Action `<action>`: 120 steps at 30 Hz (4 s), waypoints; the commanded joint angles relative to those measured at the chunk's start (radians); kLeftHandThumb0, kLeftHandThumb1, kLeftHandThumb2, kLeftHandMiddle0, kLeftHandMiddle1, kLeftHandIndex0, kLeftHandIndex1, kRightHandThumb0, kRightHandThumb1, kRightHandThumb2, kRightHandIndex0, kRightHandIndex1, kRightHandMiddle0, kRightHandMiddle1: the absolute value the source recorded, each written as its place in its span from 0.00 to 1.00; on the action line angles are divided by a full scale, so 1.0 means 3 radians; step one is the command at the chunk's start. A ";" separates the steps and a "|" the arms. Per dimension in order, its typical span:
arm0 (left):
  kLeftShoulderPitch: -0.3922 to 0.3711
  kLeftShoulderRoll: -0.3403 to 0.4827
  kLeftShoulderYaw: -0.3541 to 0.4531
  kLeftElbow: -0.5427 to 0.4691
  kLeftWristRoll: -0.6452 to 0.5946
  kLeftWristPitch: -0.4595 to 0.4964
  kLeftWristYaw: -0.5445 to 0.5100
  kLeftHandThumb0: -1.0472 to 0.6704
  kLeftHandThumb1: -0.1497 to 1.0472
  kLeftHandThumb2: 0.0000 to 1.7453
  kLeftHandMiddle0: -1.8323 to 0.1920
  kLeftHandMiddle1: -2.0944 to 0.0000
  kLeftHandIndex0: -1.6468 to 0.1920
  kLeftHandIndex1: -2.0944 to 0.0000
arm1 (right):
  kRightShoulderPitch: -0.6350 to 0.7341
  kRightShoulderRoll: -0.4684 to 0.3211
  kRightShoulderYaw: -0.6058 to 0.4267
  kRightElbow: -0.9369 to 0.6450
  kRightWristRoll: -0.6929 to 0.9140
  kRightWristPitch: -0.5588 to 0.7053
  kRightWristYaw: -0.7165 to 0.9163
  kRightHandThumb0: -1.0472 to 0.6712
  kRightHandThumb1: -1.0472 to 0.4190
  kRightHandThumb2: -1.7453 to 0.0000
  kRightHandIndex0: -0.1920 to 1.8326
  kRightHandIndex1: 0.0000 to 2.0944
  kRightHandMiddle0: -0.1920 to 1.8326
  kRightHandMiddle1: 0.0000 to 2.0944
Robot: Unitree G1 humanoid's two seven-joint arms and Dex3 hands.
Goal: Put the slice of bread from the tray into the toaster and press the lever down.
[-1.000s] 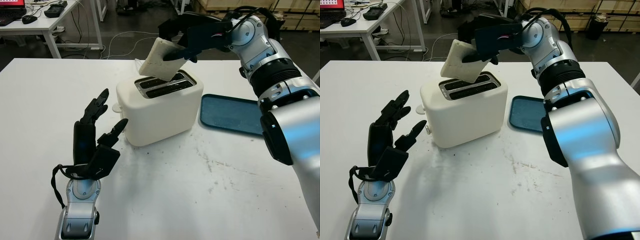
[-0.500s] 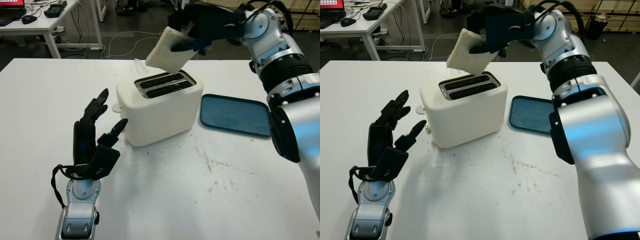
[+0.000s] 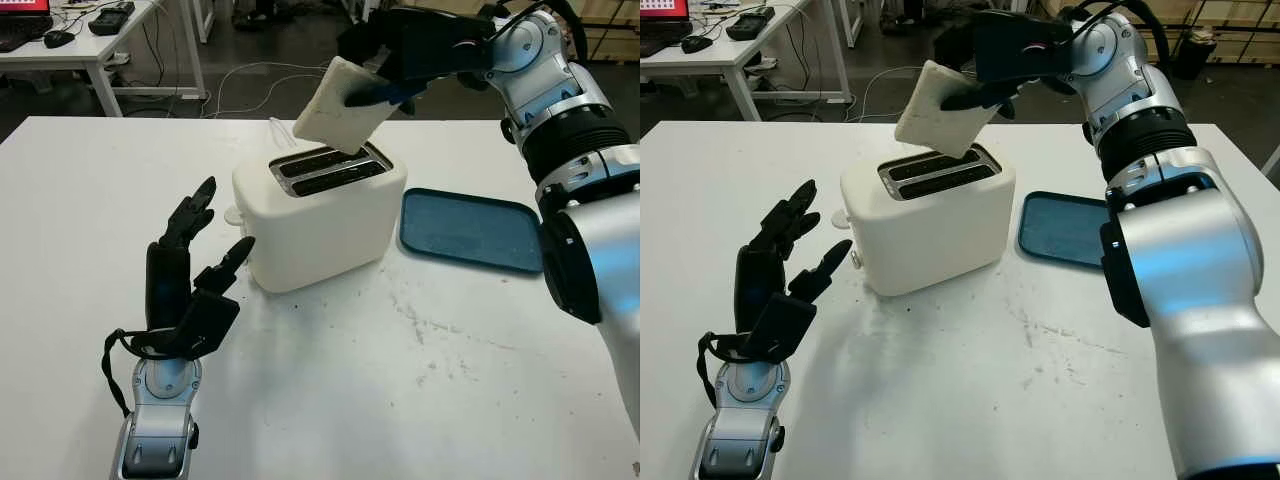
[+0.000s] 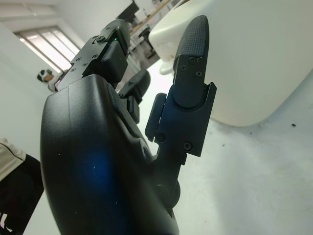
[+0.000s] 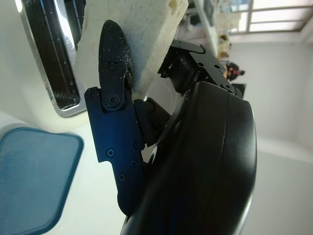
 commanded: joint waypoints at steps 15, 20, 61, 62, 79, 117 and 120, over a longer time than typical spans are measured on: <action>0.0001 -0.0011 0.0004 0.0026 -0.0010 -0.0037 0.0027 0.29 0.89 0.10 0.81 0.68 0.67 1.00 | 0.0172 0.0013 0.0130 -0.0028 -0.0060 0.0023 0.0059 0.34 0.09 0.81 0.64 0.83 0.56 0.83; 0.0004 -0.0005 0.0003 0.0018 -0.0015 -0.0046 0.0023 0.30 0.89 0.10 0.81 0.68 0.67 1.00 | 0.0235 0.0006 0.0210 -0.0013 -0.0115 0.0026 0.0028 0.35 0.09 0.81 0.63 0.83 0.55 0.83; 0.0015 0.0002 -0.0035 0.0017 0.0066 -0.0027 0.0052 0.30 0.89 0.09 0.80 0.68 0.66 1.00 | 0.0481 -0.0083 0.0372 -0.0405 -0.0278 -0.0435 -0.0399 0.18 0.09 1.00 0.13 0.57 0.41 0.08; 0.0014 0.0006 -0.0035 0.0022 0.0073 -0.0031 0.0055 0.29 0.89 0.10 0.80 0.68 0.66 1.00 | 0.0483 -0.0085 0.0370 -0.0400 -0.0283 -0.0445 -0.0414 0.18 0.09 1.00 0.13 0.56 0.41 0.08; -0.0114 0.0162 0.0119 0.0014 0.0199 -0.0032 0.0106 0.27 0.89 0.10 0.78 0.68 0.64 0.99 | 0.1073 -0.0143 -0.0404 -0.0838 0.0342 -0.0838 -0.1484 0.35 0.11 1.00 0.49 0.32 0.56 0.04; -0.1431 0.2145 0.0129 0.1414 0.0653 -0.1263 -0.0772 0.43 0.81 0.00 0.41 0.50 0.23 0.93 | 0.4097 0.0520 -0.1437 -0.3057 0.2085 0.0080 -0.1423 0.33 0.09 0.97 0.68 0.06 0.66 0.00; -0.1539 0.2203 -0.0003 0.1593 0.0838 -0.1338 -0.0731 0.42 0.80 0.00 0.39 0.49 0.22 0.93 | 0.4109 0.0518 -0.1461 -0.3076 0.2103 0.0107 -0.1414 0.34 0.09 0.98 0.69 0.06 0.67 0.00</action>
